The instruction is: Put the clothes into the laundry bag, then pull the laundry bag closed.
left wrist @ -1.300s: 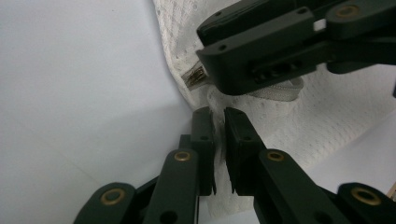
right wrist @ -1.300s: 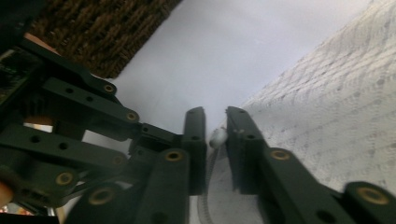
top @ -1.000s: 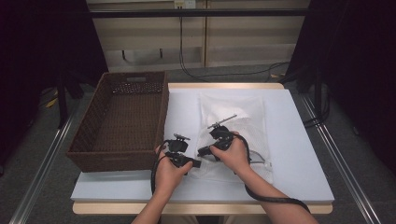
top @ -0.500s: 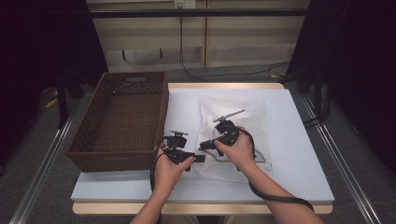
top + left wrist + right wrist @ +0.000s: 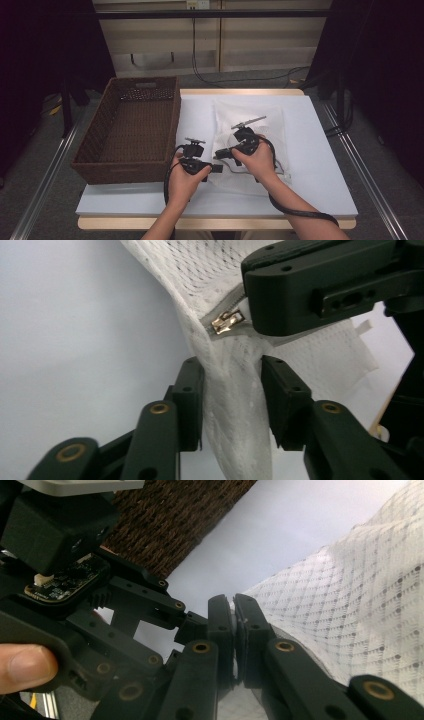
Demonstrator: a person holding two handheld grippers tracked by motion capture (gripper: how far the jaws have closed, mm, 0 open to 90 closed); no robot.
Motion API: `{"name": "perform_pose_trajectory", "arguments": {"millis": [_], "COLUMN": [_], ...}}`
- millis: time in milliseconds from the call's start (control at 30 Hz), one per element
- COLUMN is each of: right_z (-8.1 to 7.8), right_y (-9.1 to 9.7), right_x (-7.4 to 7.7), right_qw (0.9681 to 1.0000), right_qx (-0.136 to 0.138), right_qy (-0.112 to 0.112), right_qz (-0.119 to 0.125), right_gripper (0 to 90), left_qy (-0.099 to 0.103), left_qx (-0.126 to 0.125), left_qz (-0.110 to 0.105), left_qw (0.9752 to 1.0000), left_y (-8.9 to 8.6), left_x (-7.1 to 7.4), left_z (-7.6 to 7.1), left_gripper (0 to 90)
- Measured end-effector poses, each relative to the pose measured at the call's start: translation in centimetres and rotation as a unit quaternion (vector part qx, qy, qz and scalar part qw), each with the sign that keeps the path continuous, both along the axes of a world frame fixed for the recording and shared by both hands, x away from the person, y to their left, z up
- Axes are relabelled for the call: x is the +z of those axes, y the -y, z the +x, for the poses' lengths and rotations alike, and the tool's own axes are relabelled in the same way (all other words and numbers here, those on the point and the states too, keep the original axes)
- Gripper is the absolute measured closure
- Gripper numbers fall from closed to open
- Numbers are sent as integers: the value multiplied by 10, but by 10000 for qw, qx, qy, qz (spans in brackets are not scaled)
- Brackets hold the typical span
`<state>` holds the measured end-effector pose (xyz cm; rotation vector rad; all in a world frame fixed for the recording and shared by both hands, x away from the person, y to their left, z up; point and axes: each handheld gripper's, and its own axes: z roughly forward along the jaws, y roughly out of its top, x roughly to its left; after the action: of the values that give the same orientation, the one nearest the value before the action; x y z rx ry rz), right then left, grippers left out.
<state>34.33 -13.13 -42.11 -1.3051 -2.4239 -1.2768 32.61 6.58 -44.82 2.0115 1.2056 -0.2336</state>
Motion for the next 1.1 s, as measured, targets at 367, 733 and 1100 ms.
{"name": "perform_pose_trajectory", "arguments": {"millis": [367, 733, 1100], "right_z": [-1, -2, -6], "right_y": [3, 4, 13], "right_x": [1, -5, -6], "right_qw": [9999, 9996, 9997], "right_qx": [-35, -39, -41], "right_qy": [-18, -156, -71], "right_qz": [132, 221, 215], "right_gripper": [867, 868, 870], "left_qy": [-200, -38, -227], "left_qx": [85, -189, 10], "left_qz": [-229, 153, 14], "left_qw": [9995, 9997, 9997], "left_y": [-1, 0, -5], "left_x": [3, 7, 6], "left_z": [1, -2, -1], "left_gripper": [835, 885, 888]}}
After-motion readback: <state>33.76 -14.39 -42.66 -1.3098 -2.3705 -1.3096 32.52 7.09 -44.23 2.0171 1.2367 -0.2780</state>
